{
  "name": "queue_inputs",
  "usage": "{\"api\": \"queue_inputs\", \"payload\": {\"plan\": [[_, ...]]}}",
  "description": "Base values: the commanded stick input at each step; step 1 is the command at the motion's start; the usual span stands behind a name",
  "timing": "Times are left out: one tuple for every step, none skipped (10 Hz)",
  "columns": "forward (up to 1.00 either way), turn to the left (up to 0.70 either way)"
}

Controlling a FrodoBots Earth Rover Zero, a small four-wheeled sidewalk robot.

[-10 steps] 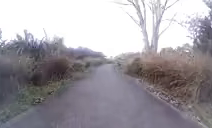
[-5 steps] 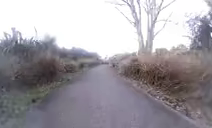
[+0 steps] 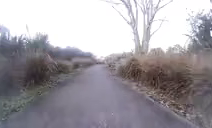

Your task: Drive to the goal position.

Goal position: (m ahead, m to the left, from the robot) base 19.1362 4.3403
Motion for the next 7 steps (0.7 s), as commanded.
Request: {"api": "queue_inputs", "payload": {"plan": [[0.70,0.00],[0.70,0.00],[0.70,0.00],[0.70,0.00],[0.70,0.00],[0.70,0.00],[0.70,0.00]]}}
